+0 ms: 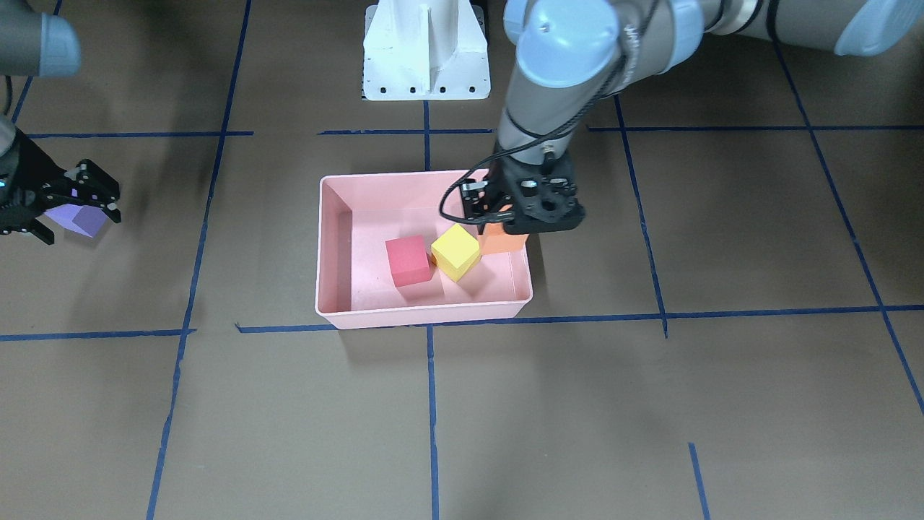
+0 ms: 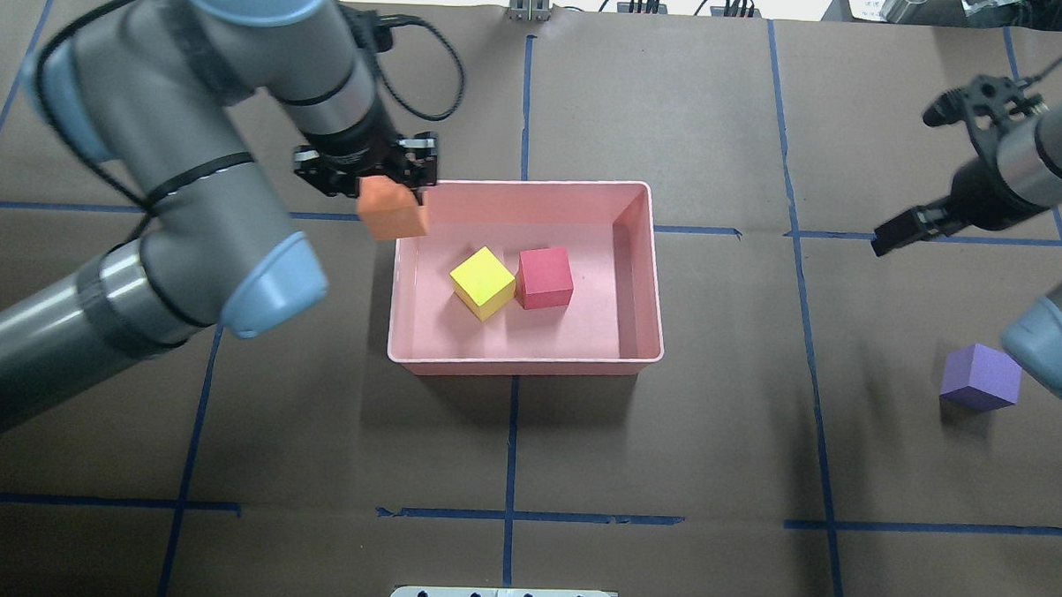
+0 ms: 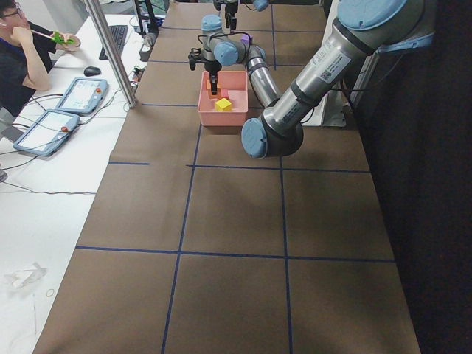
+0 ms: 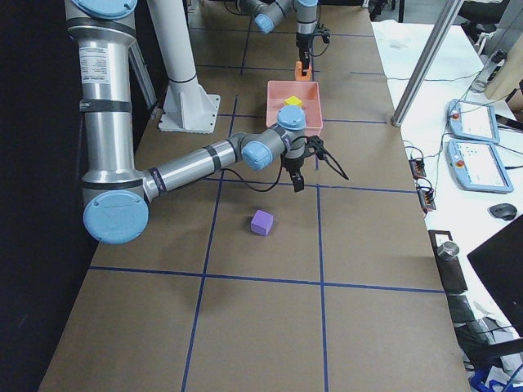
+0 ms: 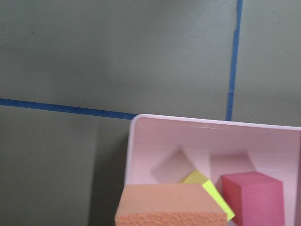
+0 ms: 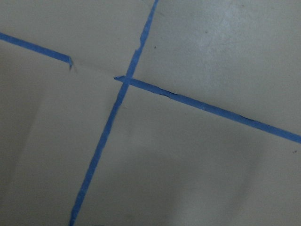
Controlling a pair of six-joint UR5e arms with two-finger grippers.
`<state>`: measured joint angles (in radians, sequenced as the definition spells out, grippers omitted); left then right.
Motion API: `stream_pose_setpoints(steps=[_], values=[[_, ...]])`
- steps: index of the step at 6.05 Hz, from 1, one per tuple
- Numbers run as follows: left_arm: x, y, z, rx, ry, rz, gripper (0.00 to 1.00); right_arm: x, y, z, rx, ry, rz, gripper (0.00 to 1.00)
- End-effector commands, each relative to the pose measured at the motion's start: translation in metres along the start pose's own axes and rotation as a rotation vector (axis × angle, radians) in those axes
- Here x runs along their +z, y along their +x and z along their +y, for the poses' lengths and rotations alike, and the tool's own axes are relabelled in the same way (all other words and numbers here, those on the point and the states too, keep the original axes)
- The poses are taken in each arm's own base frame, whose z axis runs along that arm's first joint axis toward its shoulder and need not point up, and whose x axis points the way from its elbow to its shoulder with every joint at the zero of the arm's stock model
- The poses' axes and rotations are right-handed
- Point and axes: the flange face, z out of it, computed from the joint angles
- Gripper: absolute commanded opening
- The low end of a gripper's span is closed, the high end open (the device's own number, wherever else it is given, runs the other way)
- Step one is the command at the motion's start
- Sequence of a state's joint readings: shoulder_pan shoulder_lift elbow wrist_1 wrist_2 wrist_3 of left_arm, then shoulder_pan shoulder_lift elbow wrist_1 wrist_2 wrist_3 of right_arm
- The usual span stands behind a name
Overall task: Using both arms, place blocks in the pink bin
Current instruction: 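Carry the orange cube into the bin while the right gripper reaches the purple cube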
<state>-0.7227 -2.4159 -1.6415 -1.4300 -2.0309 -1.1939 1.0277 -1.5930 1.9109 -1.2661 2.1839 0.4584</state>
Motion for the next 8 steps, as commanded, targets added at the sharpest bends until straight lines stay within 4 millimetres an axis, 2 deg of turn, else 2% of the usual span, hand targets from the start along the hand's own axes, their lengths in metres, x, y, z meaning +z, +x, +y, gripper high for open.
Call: stream_pose_setpoints(steps=[1, 2, 3, 4, 5, 6, 7, 8], values=[[0.000, 0.005, 0.006, 0.034, 0.006, 0.002, 1.00, 0.004, 0.017, 0.022, -0.086, -0.005, 0.009, 1.00], [-0.002, 0.006, 0.007, 0.038, 0.006, 0.008, 1.00, 0.003, 0.019, 0.027, -0.212, 0.005, 0.026, 1.00], [-0.004, 0.006, 0.007, 0.039, 0.007, 0.009, 1.00, 0.008, 0.033, 0.045, -0.398, 0.004, 0.046, 1.00], [-0.004, 0.006, 0.008, 0.041, 0.011, 0.011, 1.00, 0.014, 0.051, 0.073, -0.408, -0.011, 0.048, 1.00], [-0.005, 0.006, 0.008, 0.041, 0.010, 0.013, 1.00, 0.017, 0.054, 0.076, -0.437, 0.013, 0.042, 1.00], [-0.005, 0.006, 0.008, 0.041, 0.011, 0.012, 1.00, 0.030, 0.041, 0.087, -0.522, -0.010, 0.017, 1.00], [-0.006, 0.006, 0.008, 0.042, 0.013, 0.013, 1.00, 0.039, 0.042, 0.102, -0.594, -0.046, 0.011, 1.00], [-0.006, 0.007, 0.009, 0.040, 0.013, 0.014, 1.00, 0.043, 0.051, 0.118, -0.635, -0.078, 0.012, 1.00]])
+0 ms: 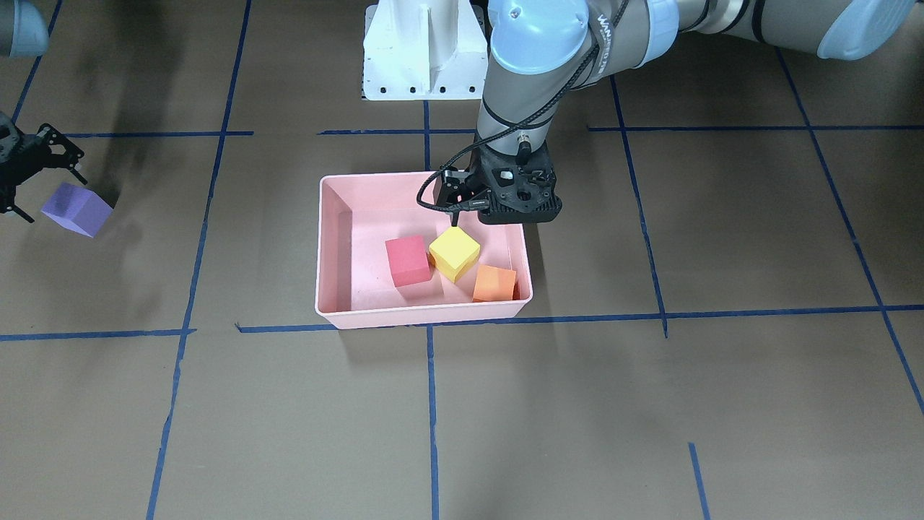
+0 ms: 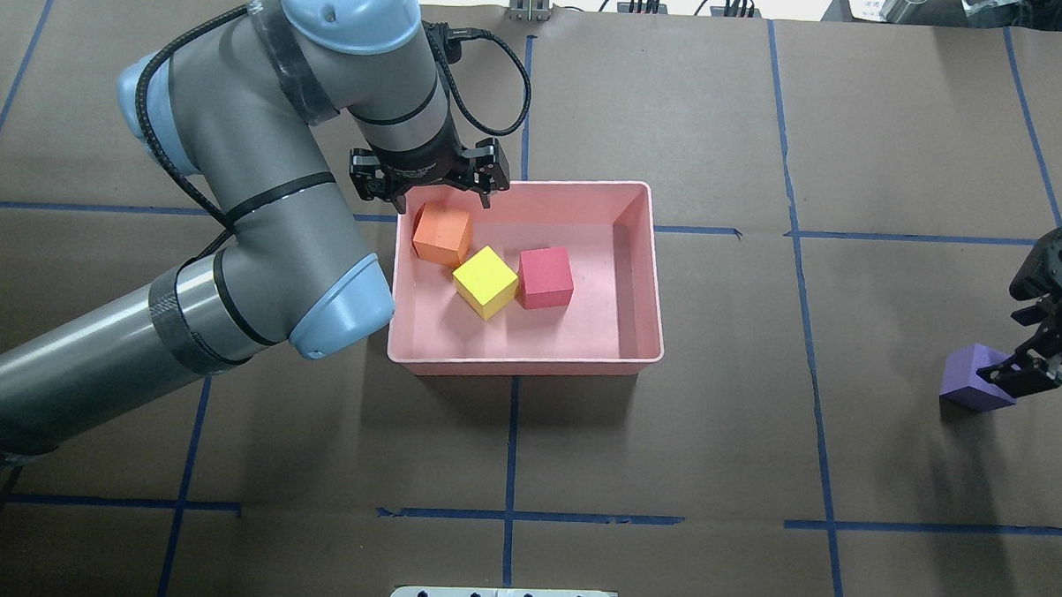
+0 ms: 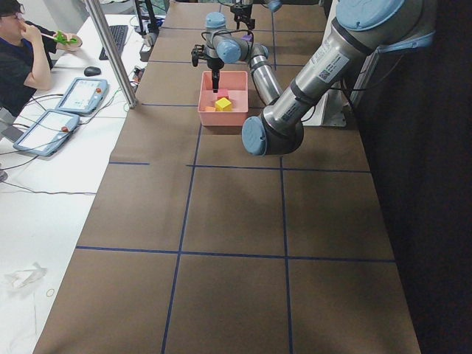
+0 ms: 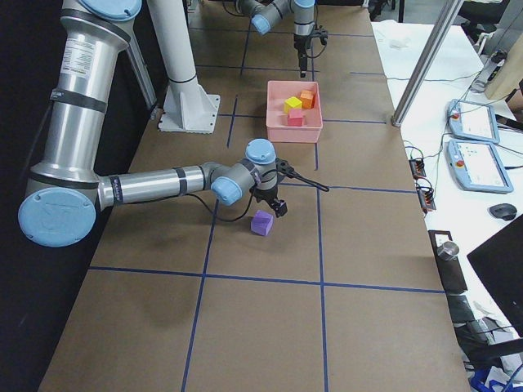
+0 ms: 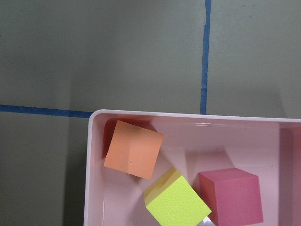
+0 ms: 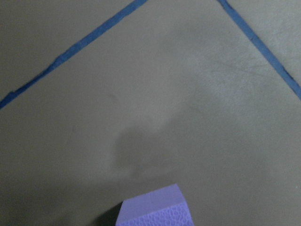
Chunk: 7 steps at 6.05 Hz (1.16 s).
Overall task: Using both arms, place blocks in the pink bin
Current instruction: 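Carry the orange cube into the bin while the right gripper reaches the purple cube, then grasp the purple cube with the right gripper while the left gripper withdraws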
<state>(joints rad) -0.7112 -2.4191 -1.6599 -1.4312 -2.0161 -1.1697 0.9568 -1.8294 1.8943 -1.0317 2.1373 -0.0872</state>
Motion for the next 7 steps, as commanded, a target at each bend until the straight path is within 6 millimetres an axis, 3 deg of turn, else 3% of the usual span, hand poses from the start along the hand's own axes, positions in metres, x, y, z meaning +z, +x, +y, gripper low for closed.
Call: stream_pose_setpoints(steps=[1, 7], values=[[-0.002, 0.001, 0.001, -0.003, 0.001, 0.003, 1.00, 0.010, -0.002, 0.030, -0.085, -0.052, -0.013, 1.00], [-0.002, -0.009, 0.006, 0.000, 0.004, 0.006, 1.00, 0.052, 0.008, 0.019, -0.089, -0.094, -0.035, 1.00]])
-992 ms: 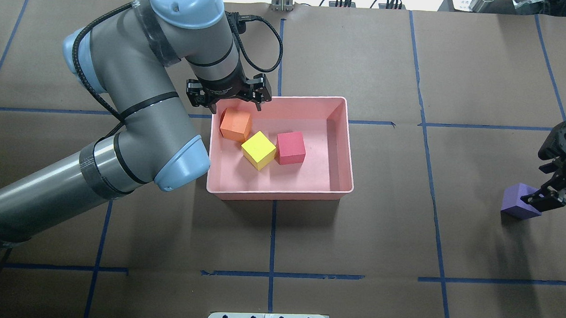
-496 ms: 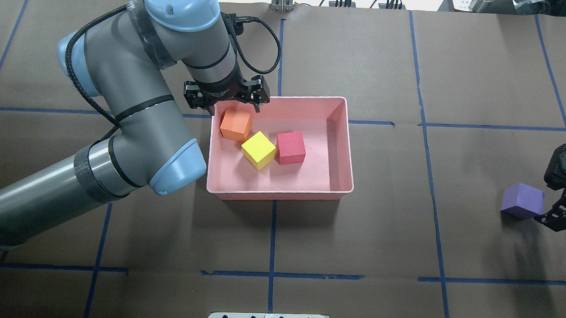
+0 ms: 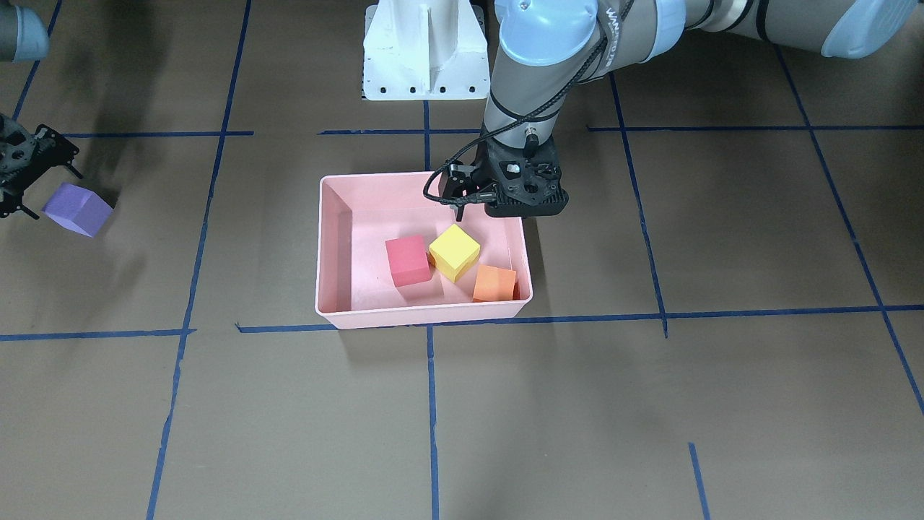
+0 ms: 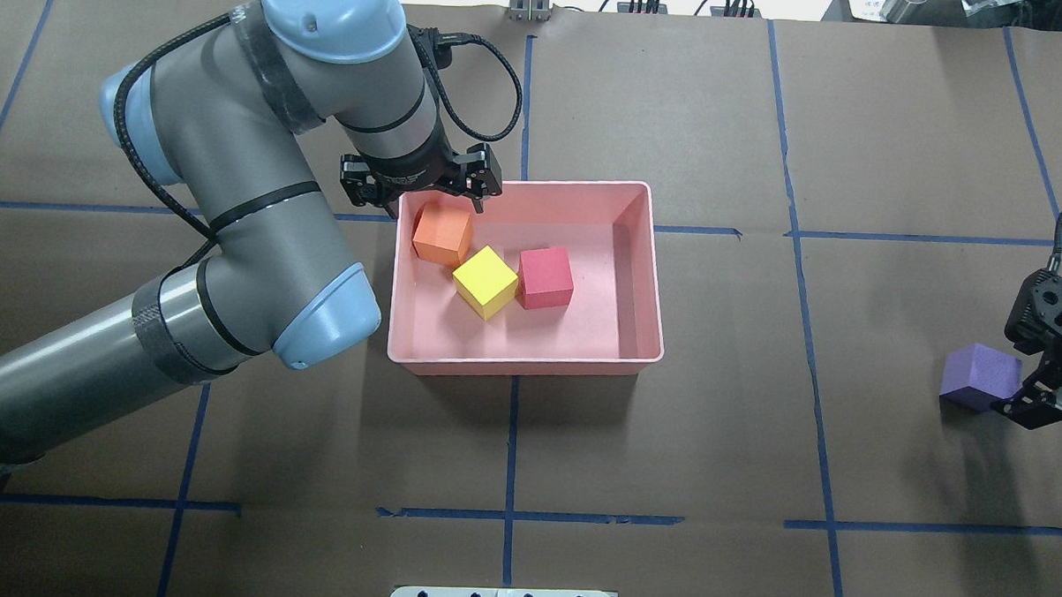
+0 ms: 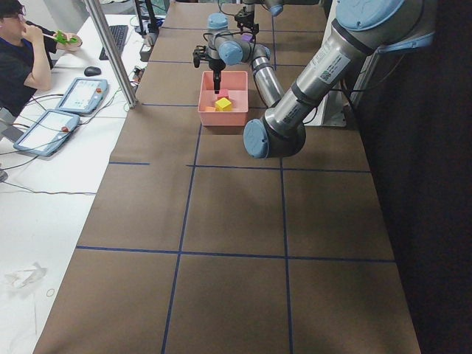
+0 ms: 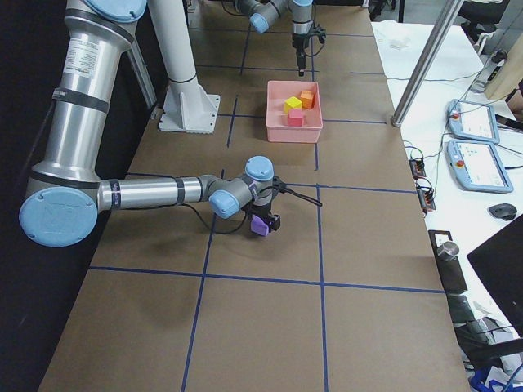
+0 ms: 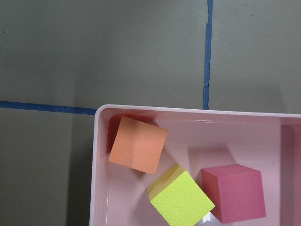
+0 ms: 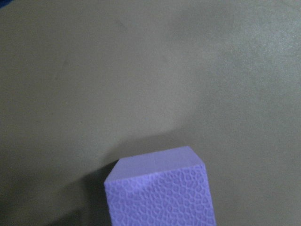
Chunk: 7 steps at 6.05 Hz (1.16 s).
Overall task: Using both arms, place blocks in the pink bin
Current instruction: 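Grasp the purple cube with the right gripper while the left gripper withdraws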
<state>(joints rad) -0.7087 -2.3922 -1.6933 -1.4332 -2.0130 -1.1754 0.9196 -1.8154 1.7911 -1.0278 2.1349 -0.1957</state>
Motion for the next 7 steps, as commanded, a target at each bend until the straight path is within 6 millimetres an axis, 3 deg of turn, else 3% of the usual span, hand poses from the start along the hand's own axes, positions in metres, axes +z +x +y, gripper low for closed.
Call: stream_pose_setpoints(steps=[1, 3, 4, 5, 6, 7], values=[[0.001, -0.001, 0.000, 0.001, -0.002, -0.002, 1.00, 0.016, -0.004, -0.003, -0.001, -0.023, -0.016, 0.95], [0.001, -0.001, 0.000, 0.005, -0.001, 0.001, 1.00, 0.014, -0.005, -0.006, 0.001, -0.017, -0.018, 0.37], [0.005, -0.007, 0.000, 0.007, -0.002, -0.006, 1.00, 0.007, -0.009, -0.019, 0.032, 0.006, -0.026, 0.34], [0.006, -0.032, 0.009, 0.113, -0.008, -0.013, 1.00, -0.008, -0.018, -0.037, 0.118, 0.041, -0.053, 0.34], [0.008, -0.076, 0.019, 0.234, -0.016, -0.030, 1.00, -0.023, -0.024, -0.058, 0.262, 0.067, -0.072, 0.34], [-0.001, -0.111, 0.001, 0.294, -0.001, -0.051, 1.00, -0.043, -0.031, -0.095, 0.441, 0.098, -0.084, 0.34]])
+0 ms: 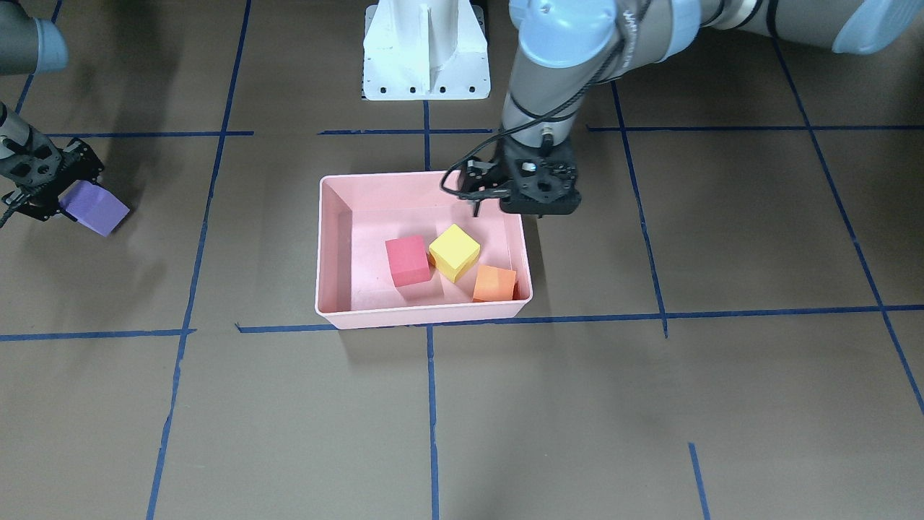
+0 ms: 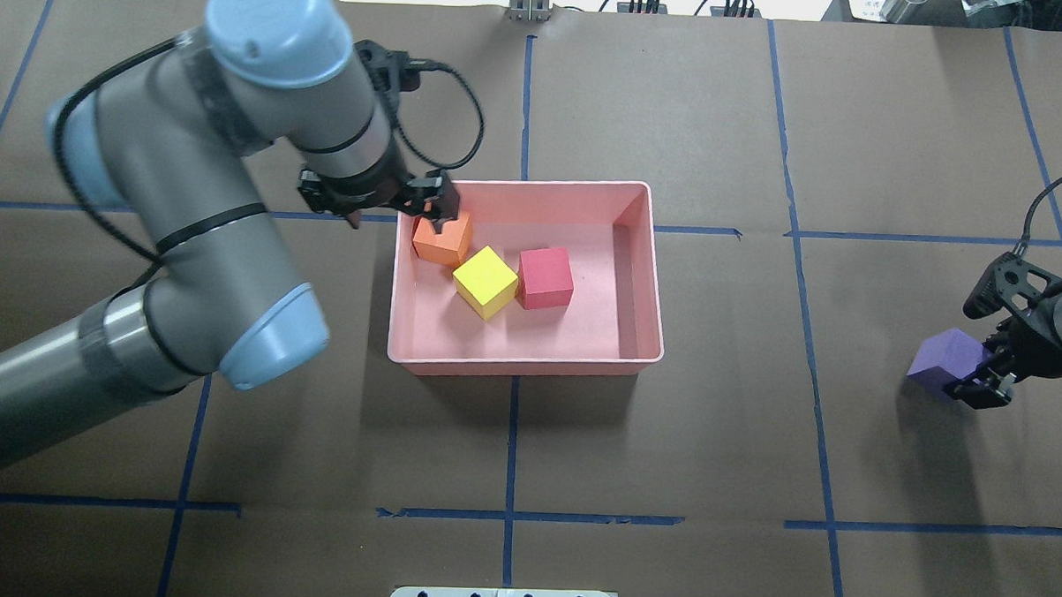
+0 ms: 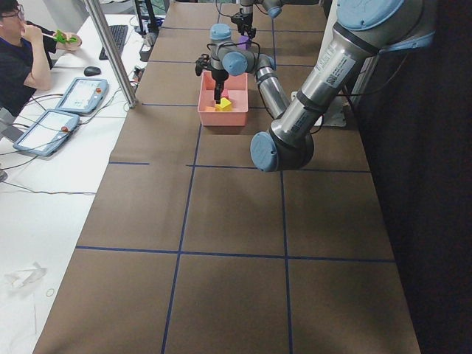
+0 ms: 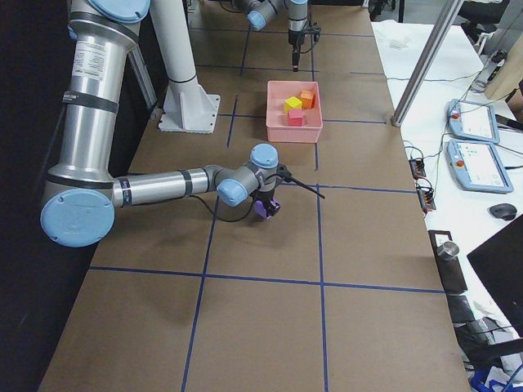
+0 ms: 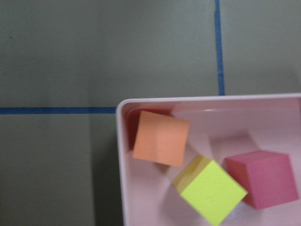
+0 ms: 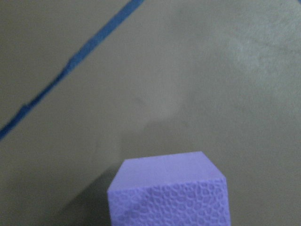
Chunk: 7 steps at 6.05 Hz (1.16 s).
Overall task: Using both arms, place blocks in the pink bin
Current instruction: 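Grasp the purple cube with the right gripper while the left gripper withdraws, then carry the purple cube into the bin with the right gripper and release it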
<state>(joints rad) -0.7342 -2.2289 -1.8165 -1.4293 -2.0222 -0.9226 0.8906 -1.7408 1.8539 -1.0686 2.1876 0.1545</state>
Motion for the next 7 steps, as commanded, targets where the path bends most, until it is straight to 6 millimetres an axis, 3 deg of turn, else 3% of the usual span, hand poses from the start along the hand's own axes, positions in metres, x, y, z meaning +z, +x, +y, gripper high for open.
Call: stream_pose_setpoints(steps=[1, 2, 4, 5, 6, 7], values=[[-0.012, -0.083, -0.015, 0.139, 0.002, -0.036, 1.00, -0.039, -0.041, -0.075, 0.331, 0.059, -0.030, 0.34], [-0.021, -0.133, -0.026, 0.209, -0.010, -0.048, 1.00, -0.068, -0.071, -0.129, 0.448, 0.067, -0.039, 0.35], [-0.053, -0.261, -0.048, 0.263, -0.019, -0.071, 1.00, -0.131, -0.168, -0.247, 0.643, 0.019, -0.042, 0.36], [-0.060, -0.306, -0.056, 0.270, -0.040, -0.053, 1.00, -0.148, -0.207, -0.275, 0.727, 0.033, -0.052, 0.37], [-0.058, -0.310, -0.054, 0.264, -0.065, -0.004, 1.00, -0.151, -0.250, -0.294, 0.810, 0.066, -0.062, 0.37], [-0.057, -0.308, -0.054, 0.256, -0.066, -0.001, 1.00, -0.138, -0.296, -0.309, 0.877, 0.101, -0.038, 0.39]])
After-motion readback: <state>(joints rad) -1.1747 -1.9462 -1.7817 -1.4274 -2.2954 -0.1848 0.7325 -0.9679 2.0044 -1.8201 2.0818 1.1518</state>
